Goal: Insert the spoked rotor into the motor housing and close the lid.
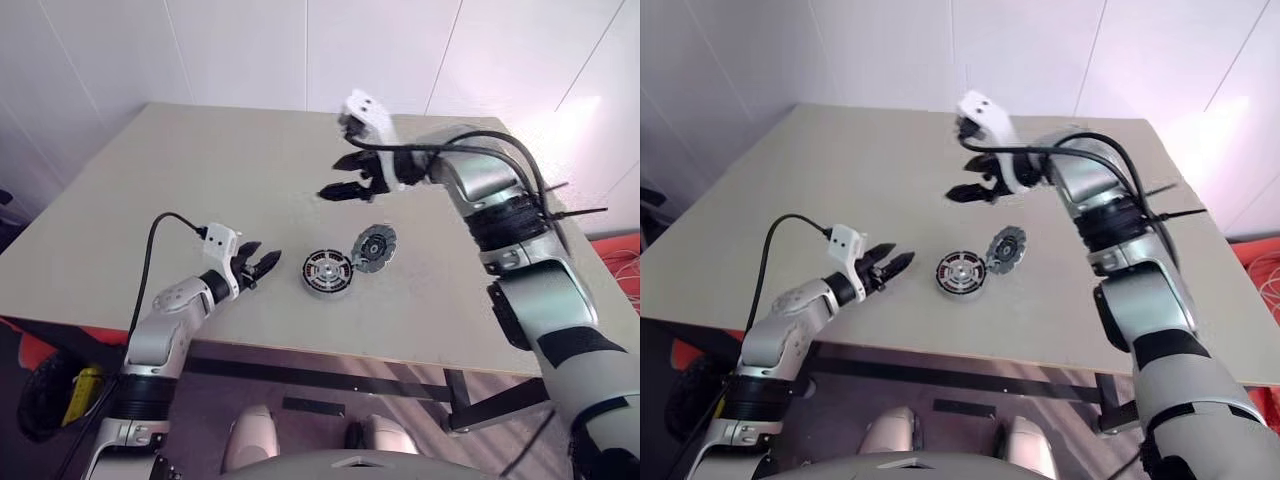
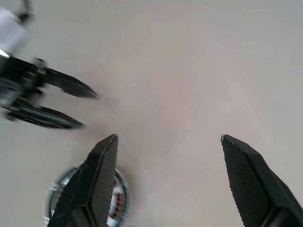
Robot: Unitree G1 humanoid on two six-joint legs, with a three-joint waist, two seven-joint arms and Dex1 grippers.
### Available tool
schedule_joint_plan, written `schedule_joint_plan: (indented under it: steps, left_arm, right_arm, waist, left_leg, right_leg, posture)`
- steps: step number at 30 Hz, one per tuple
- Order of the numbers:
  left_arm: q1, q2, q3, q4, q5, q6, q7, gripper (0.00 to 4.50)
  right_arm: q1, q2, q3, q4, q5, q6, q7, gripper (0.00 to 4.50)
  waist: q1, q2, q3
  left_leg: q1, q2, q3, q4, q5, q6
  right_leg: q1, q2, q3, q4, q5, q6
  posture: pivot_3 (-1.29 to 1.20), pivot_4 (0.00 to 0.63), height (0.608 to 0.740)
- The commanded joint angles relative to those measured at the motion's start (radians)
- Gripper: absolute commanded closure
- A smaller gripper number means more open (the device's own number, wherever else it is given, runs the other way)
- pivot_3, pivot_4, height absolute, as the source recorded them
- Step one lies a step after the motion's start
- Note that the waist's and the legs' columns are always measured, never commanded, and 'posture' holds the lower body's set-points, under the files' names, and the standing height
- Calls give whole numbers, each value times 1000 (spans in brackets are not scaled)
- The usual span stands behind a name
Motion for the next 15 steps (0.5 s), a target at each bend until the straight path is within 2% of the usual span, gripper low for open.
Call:
schedule_joint_plan:
  steps: [1,4,9,15]
  left_arm:
    - [-40,10,0,7,-3,-19,-20,1543]
    - [-63,19,-3,26,-2,-18,-35,1543]
    - [-87,39,-15,31,-13,17,-72,1543]
    - [-84,70,-24,19,-34,70,-120,1543]
  right_arm:
    - [44,-76,-76,75,-50,-196,-54,1633]
    - [137,-143,-94,82,-73,-278,-55,2756]
    - [282,-206,-152,4,-55,-270,-30,4460]
    - [430,-224,-180,-181,-12,-198,9,4460]
  waist:
    - [0,0,0]
    - [-6,0,0]
    - [-14,1,0]
    - [-11,1,0]
  left_leg:
    - [0,0,0,0,0,0]
    - [-1,0,0,0,0,0]
    - [-1,0,1,0,-2,3]
    - [0,0,1,1,-2,4]
  right_leg:
    - [0,0,0,0,0,0]
    - [-1,0,0,0,0,0]
    - [-1,0,0,1,0,0]
    - [-1,0,0,1,0,0]
  posture:
    - [0,0,740]
    - [0,0,740]
    - [0,0,740]
    - [0,0,740]
